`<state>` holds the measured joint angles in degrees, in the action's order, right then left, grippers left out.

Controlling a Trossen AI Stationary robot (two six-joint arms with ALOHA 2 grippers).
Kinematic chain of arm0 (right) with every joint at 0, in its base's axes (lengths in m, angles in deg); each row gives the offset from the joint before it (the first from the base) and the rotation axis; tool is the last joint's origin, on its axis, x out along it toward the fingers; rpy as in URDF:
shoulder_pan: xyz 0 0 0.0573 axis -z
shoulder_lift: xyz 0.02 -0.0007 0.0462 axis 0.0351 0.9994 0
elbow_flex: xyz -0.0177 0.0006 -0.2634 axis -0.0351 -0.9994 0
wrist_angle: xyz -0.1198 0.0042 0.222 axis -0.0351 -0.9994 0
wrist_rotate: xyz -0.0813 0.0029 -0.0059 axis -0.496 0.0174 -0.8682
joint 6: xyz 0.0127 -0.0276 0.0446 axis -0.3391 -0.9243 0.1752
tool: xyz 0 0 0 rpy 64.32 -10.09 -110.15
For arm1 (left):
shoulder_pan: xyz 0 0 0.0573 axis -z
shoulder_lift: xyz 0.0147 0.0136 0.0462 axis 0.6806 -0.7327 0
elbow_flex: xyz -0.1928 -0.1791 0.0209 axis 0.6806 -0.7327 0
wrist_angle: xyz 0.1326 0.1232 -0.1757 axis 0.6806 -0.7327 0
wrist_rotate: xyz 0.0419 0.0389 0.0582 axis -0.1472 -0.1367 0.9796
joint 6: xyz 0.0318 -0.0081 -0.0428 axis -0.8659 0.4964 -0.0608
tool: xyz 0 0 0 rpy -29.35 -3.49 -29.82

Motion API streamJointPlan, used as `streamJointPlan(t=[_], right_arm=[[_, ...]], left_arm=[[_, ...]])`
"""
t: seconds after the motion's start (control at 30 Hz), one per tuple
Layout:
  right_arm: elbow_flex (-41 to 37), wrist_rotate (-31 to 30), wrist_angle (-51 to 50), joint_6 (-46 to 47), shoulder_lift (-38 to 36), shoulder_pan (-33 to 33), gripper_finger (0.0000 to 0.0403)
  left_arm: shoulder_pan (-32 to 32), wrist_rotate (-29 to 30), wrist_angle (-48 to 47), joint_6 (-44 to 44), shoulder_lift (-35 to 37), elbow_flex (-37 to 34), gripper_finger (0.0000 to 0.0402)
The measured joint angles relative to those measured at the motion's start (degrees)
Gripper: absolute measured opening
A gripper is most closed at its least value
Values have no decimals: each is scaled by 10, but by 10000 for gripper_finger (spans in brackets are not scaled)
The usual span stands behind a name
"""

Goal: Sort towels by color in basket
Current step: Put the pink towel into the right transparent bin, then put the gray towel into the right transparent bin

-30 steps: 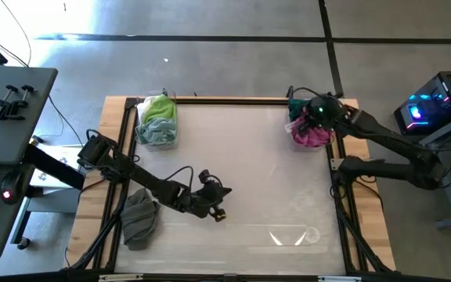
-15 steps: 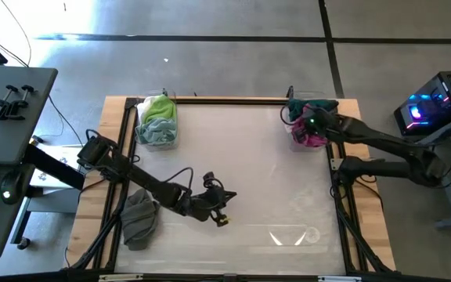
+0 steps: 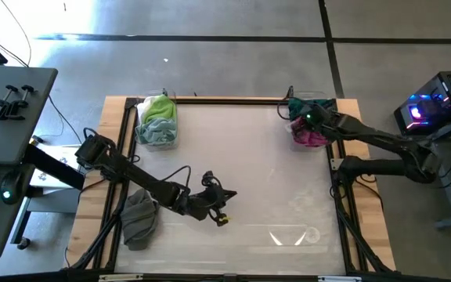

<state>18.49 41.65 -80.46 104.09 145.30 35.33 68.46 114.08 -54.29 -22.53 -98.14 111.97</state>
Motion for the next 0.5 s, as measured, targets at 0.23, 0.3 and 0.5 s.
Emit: streamJointPlan(t=[0.23,0.3,0.5], right_arm=[[7,-33,79,-50,-108,-89,0],[-7,-19,114,-56,-128,-134,0],[-58,20,209,-17,-131,-293,0]], left_arm=[[13,36,-8,-4,43,0,0],[20,56,-13,-18,57,0,0],[42,45,-326,93,79,98,0]])
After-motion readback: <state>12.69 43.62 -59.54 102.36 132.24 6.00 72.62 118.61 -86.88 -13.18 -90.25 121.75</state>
